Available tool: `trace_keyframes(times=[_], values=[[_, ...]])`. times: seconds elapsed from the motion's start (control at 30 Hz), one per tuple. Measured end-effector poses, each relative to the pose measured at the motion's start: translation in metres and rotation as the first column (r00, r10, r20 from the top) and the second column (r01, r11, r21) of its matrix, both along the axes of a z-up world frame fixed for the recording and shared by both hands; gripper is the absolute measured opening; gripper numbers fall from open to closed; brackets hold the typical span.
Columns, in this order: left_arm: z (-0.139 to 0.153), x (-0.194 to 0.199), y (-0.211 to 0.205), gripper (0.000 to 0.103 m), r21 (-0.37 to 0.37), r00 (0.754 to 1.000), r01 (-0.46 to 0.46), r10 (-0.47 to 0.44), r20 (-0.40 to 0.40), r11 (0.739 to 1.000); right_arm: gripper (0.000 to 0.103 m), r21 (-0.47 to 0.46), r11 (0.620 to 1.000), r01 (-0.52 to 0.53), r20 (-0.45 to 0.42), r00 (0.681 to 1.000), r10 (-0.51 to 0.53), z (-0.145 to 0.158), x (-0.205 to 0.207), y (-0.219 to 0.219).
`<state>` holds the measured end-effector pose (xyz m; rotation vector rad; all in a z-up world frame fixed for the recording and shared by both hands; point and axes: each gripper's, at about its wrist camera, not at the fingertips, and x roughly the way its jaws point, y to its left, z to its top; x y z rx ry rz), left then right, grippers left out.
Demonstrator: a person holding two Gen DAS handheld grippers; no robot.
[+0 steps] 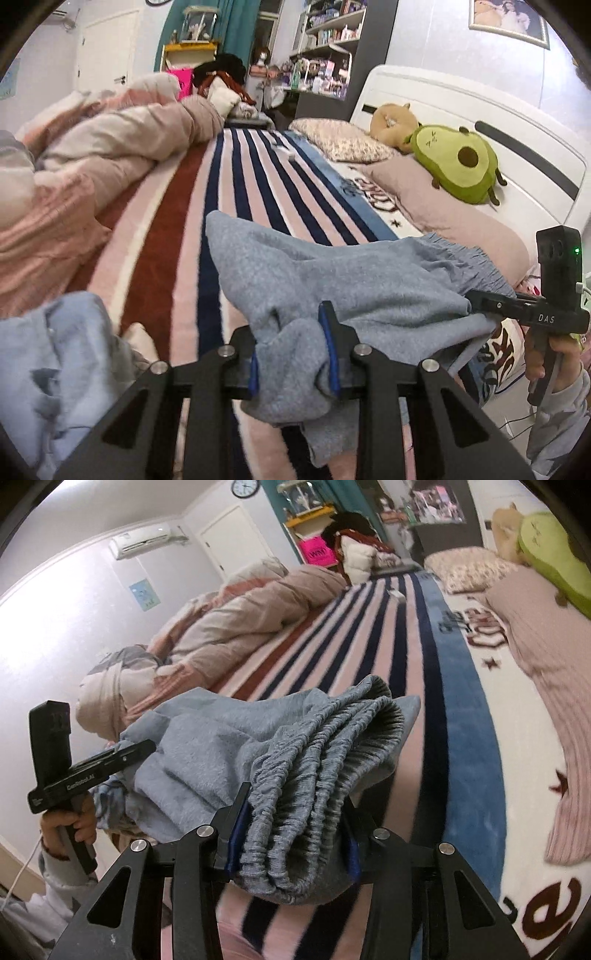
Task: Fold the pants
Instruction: 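Carry the folded sweatpants with both grippers onto the clothes pile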
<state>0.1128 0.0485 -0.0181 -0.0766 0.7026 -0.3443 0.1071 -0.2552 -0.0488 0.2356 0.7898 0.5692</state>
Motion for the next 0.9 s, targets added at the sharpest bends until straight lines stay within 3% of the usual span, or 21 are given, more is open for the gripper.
trace_keyframes(times=[0.5, 0.9], values=[[0.047, -0.042, 0.068, 0.023, 0.017, 0.986, -0.115, 0.112, 0.123, 0.993, 0.037, 0.009, 0.994, -0.107, 0.084, 0.991, 0.105, 0.042, -0.003, 0.067], [0.06, -0.076, 0.135, 0.023, 0.0, 0.965, -0.207, 0.204, 0.166, 0.978, 0.037, -0.012, 0.979, -0.202, 0.095, 0.975, 0.202, 0.058, -0.005, 0.141]])
